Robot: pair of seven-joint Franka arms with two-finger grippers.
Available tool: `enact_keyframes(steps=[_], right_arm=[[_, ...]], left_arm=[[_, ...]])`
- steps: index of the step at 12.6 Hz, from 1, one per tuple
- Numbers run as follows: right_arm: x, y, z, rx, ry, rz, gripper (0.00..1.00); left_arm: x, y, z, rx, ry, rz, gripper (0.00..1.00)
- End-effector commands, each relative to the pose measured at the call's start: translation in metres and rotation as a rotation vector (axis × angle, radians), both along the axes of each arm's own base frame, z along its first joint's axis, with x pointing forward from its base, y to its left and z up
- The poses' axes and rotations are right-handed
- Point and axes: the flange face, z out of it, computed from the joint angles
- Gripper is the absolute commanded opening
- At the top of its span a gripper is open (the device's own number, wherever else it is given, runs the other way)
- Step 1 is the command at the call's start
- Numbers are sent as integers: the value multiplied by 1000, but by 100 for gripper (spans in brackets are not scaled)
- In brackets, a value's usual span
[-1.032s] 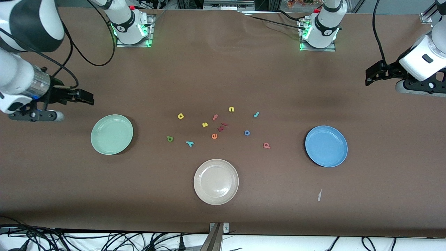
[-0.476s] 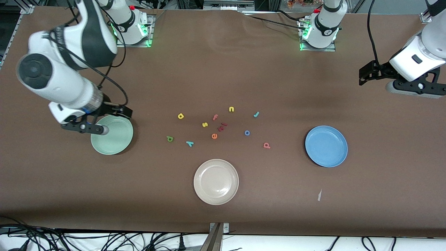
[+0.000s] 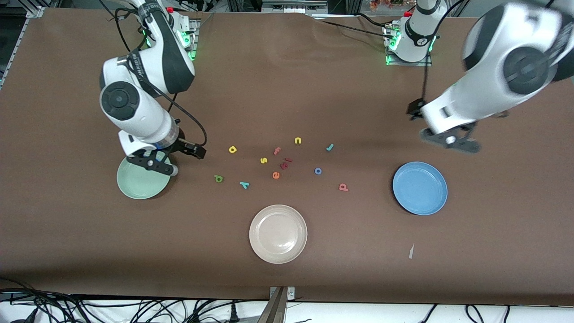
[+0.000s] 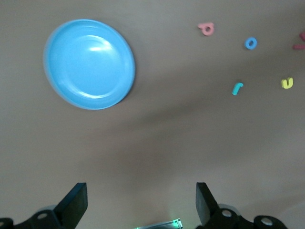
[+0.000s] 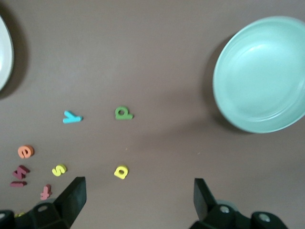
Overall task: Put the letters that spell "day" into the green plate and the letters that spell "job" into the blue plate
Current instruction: 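Move the right gripper toward the letters while the left gripper follows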
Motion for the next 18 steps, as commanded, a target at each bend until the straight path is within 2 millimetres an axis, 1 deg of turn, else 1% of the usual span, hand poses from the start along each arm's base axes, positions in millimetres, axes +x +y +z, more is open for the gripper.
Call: enact_keyframes(steps=[1, 2, 3, 4, 5, 7, 9, 10, 11, 12, 13, 15, 16, 18], right_arm=[[-26, 13, -35, 28, 10, -48, 100], [-35, 24, -46, 28, 10, -54, 100], [-41, 29, -60, 26, 5, -59, 100], [-46, 32, -73, 25, -4, -58, 100], [-50, 36, -87, 24, -13, -52, 100], [-55, 43, -109, 20, -23, -52, 100], [-60, 56, -127, 16, -30, -30, 100], [-61, 59, -136, 14, -33, -26, 100], [-60, 59, -145, 9, -32, -10, 100], [-60, 58, -157, -2, -26, 15, 100], [-60, 61, -165, -1, -35, 27, 100], [-65, 70, -177, 2, -46, 40, 100], [-66, 73, -181, 4, -52, 37, 100], [-70, 80, -185, 4, -55, 41, 100]], left_arm=[[29, -29, -45, -30, 21, -21, 100], [36, -39, -62, -41, 1, -31, 100], [38, -58, -78, -50, -25, -55, 100], [41, -71, -95, -56, -39, -71, 100], [46, -80, -119, -68, -48, -85, 100], [42, -125, -167, -83, -86, -135, 100], [37, -149, -208, -87, -105, -158, 100], [36, -154, -224, -91, -107, -163, 100], [37, -154, -236, -97, -106, -159, 100], [38, -155, -245, -104, -113, -168, 100], [40, -153, -248, -104, -120, -172, 100], [46, -138, -269, -92, -104, -152, 100], [53, -136, -271, -98, -114, -154, 100], [62, -147, -269, -134, -191, -186, 100]])
